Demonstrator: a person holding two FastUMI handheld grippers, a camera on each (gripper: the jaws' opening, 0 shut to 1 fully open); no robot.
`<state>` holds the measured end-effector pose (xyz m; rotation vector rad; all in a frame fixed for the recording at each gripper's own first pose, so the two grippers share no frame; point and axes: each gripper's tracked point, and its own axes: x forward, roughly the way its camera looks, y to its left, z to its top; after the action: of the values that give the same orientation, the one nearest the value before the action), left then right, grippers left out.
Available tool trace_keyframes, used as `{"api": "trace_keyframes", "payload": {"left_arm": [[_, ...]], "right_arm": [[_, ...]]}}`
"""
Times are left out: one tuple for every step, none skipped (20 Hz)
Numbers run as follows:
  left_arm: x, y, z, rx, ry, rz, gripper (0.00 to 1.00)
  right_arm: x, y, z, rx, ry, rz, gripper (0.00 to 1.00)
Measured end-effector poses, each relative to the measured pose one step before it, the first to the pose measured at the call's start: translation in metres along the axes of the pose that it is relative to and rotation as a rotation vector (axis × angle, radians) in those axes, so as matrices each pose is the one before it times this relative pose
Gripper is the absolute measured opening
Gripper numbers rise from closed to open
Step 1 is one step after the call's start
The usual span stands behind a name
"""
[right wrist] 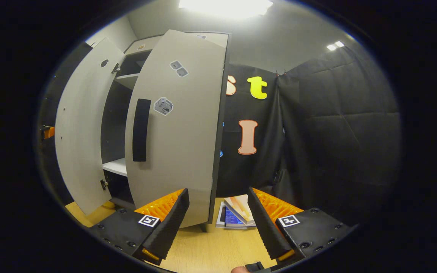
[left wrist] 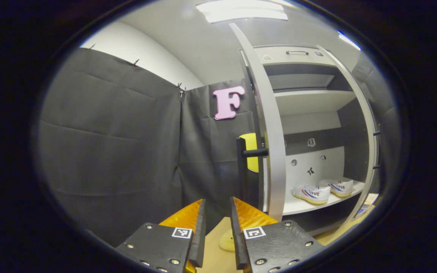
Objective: Grab one shoe with the right hand and put it into the shoe cabinet, grab the other shoe with the left hand and put it into the shoe cabinet; then close the right door with the right hand and the left door with the left hand.
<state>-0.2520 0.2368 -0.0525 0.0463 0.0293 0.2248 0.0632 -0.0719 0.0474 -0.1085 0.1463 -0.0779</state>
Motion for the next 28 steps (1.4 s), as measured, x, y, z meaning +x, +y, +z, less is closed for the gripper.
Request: {"api": "trace_keyframes", "payload": {"left_arm": [[-0.00042, -0.00206, 0.00077, -0.00070, 0.00315, -0.00268, 0.33], [-0.00164, -0.00430, 0.00104, -0.00760, 0.00127, -0.00720, 0.33], [-0.00122, -0.00485, 0.00140, -0.00535, 0.00184, -0.00834, 0.33], [-0.00281, -0.00533, -0.00018, 0.00055, -0.00088, -0.00966, 0.33], [-0.00213, -0.00526, 0.00041, 0.00473, -0.00161, -0.00913, 0.33], [-0.00267, -0.00509, 0.00025, 0.00171, -0.00172, -0.00861, 0.33], [-0.00150, -0.00569, 0.00150, -0.00087, -0.00089, -0.00893, 0.33], [-0.00259, -0.00527, 0.00109, -0.00202, -0.00023, -0.00912, 0.33], [-0.00117, -0.00532, 0.00087, -0.00139, -0.00062, -0.00772, 0.33], [-0.00078, -0.00405, -0.00004, -0.00024, -0.00112, -0.00541, 0.33], [-0.00060, -0.00436, 0.00106, -0.00001, -0.00309, -0.00571, 0.33], [-0.00148, -0.00280, 0.00001, -0.00132, -0.00054, -0.00341, 0.33], [-0.00020, -0.00430, 0.00076, -0.00290, -0.00197, -0.00333, 0.33], [-0.00080, -0.00403, -0.00017, -0.00228, -0.00013, -0.00290, 0.33], [-0.00023, -0.00253, 0.00058, -0.00156, -0.00129, -0.00264, 0.33], [-0.00091, -0.00414, -0.00038, -0.00126, 0.00040, -0.00556, 0.32], [-0.00126, -0.00546, 0.00076, -0.00133, 0.00050, -0.01104, 0.32], [-0.00081, -0.00706, 0.00104, -0.00409, 0.00039, -0.01593, 0.32], [-0.00013, -0.00992, 0.00073, -0.00478, -0.00166, -0.02233, 0.33], [0.00108, -0.01304, 0.00015, -0.00408, -0.00262, -0.02835, 0.33], [0.00307, -0.01336, 0.00141, -0.00168, -0.00421, -0.03378, 0.33], [0.00381, -0.01509, 0.00105, -0.00002, -0.00514, -0.03691, 0.33], [0.00427, -0.01699, 0.00080, -0.00139, 0.00112, -0.03765, 0.33], [0.00377, -0.01553, -0.00253, -0.00284, 0.00434, -0.03464, 0.33], [0.00250, -0.01114, -0.00176, 0.00049, 0.00050, -0.02027, 0.33], [0.00014, -0.00960, -0.00081, 0.00543, -0.00222, -0.01731, 0.33], [0.00074, -0.00752, 0.00034, 0.00679, -0.00100, -0.01476, 0.33], [-0.00138, -0.00480, -0.00106, 0.00338, -0.00073, -0.01134, 0.33]], "right_arm": [[0.00071, 0.00359, -0.00070, -0.00408, -0.00044, 0.00910, 0.96], [-0.00024, 0.00385, -0.00003, -0.00384, -0.00224, 0.00933, 0.98], [0.00066, 0.00314, -0.00079, -0.00376, -0.00199, 0.01033, 0.97], [0.00005, 0.00243, -0.00031, -0.00346, -0.00161, 0.00641, 0.97], [0.00055, 0.00063, -0.00036, -0.00184, -0.00100, 0.00368, 0.97], [0.00060, 0.00006, -0.00025, 0.00066, 0.00017, 0.00071, 0.97], [0.00023, -0.00007, -0.00057, 0.00283, 0.00029, 0.00337, 0.98], [0.00008, 0.00017, -0.00044, 0.00380, 0.00027, 0.00283, 0.98], [0.00041, -0.00087, -0.00131, 0.00197, 0.00252, 0.00162, 0.98], [0.00027, -0.00003, -0.00119, -0.00032, 0.00352, 0.00179, 0.98], [0.00009, -0.00087, -0.00155, -0.00074, 0.00319, 0.00103, 0.97], [-0.00029, -0.00082, -0.00121, -0.00100, 0.00241, 0.00131, 0.98], [-0.00065, -0.00102, -0.00161, -0.00097, 0.00289, 0.00078, 0.97], [-0.00030, -0.00099, -0.00068, -0.00081, 0.00150, 0.00017, 0.98], [-0.00082, -0.00040, -0.00088, 0.00050, 0.00124, -0.00011, 0.98], [-0.00048, -0.00106, -0.00051, 0.00263, 0.00005, -0.00008, 0.98], [0.00029, -0.00069, -0.00020, 0.00402, -0.00040, -0.00058, 0.98], [-0.00071, -0.00131, -0.00100, 0.00309, 0.00147, -0.00073, 0.98], [-0.00112, -0.00141, -0.00109, 0.00170, 0.00156, -0.00134, 0.98], [-0.00026, -0.00209, -0.00093, 0.00128, 0.00188, -0.00330, 0.98], [-0.00065, -0.00266, -0.00162, 0.00181, 0.00123, -0.00341, 0.98], [-0.00094, -0.00313, -0.00028, 0.00191, 0.00151, -0.00387, 0.98], [-0.00081, -0.00315, -0.00068, 0.00130, 0.00168, -0.00535, 0.98], [-0.00169, -0.00361, -0.00001, 0.00220, 0.00101, -0.00650, 0.98], [-0.00105, -0.00263, 0.00002, 0.00443, -0.00002, -0.00601, 0.98], [-0.00144, -0.00002, 0.00168, 0.00609, -0.00150, -0.00332, 0.98], [0.00032, 0.00055, 0.00026, 0.00526, -0.00215, -0.00266, 0.98], [0.00006, 0.00077, 0.00001, 0.00261, -0.00188, -0.00051, 0.97]]}}
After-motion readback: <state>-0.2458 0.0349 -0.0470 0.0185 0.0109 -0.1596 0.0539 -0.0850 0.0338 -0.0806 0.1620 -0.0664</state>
